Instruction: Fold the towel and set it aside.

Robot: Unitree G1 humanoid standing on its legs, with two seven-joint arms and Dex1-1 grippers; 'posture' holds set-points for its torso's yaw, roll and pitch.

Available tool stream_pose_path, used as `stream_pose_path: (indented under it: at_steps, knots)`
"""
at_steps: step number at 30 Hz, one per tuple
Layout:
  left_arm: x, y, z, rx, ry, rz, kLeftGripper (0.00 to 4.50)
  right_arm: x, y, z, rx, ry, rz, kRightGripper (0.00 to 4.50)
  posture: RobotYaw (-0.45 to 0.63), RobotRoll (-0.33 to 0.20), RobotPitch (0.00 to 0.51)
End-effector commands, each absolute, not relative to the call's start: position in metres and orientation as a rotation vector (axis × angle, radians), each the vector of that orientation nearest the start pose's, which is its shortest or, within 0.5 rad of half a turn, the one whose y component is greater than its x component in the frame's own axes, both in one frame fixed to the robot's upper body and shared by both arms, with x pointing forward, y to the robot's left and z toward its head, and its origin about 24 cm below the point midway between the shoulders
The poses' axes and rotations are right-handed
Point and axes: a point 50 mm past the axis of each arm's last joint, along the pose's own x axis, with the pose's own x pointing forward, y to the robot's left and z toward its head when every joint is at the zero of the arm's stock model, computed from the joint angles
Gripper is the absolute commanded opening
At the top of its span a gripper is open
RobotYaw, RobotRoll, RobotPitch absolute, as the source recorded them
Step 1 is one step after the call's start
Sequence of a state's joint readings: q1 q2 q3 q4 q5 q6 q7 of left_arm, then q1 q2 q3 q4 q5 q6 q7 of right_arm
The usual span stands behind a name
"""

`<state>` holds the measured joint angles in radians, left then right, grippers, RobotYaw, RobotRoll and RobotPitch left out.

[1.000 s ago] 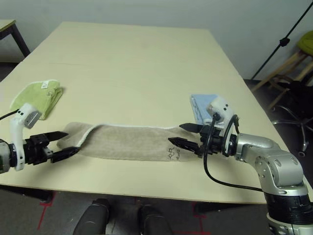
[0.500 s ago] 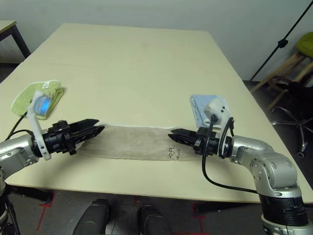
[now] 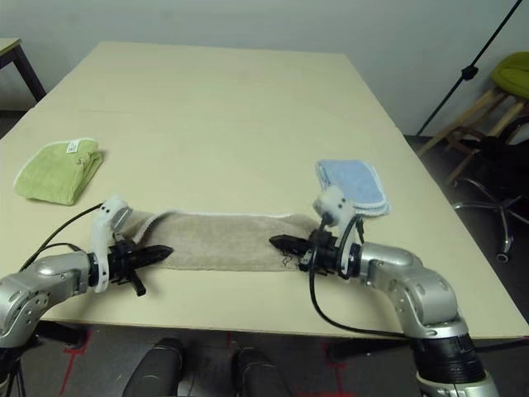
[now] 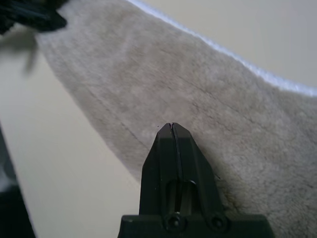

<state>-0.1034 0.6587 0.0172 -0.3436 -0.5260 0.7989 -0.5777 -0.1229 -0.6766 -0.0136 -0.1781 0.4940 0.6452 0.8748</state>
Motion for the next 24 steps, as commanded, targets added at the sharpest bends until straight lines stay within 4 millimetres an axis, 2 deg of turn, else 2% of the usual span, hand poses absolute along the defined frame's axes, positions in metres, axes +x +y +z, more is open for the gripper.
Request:
stream_pose_path:
  at_steps: [1,7,15,19,24]
  knots:
    - [0.243,0.218,0.102,0.094,0.444,-0.640,0.02,0.251,-0.213,0.081,-0.100,0.457,0.866,0.00,0.16,0.000,0.129]
    - [0.238,0.235,0.107,0.094,0.461,-0.638,0.02,0.259,-0.218,0.069,-0.192,0.473,0.845,0.00,0.17,0.000,0.125]
    - [0.231,0.273,0.109,0.160,0.536,-0.645,0.02,0.268,-0.228,0.068,-0.297,0.464,0.816,0.00,0.17,0.000,0.131]
    - [0.239,0.290,0.108,0.270,0.549,-0.622,0.02,0.276,-0.235,0.071,-0.369,0.432,0.780,0.00,0.16,0.000,0.136]
    - [0.262,0.293,0.111,0.354,0.449,-0.577,0.02,0.286,-0.237,0.076,-0.454,0.344,0.751,0.00,0.16,0.000,0.139]
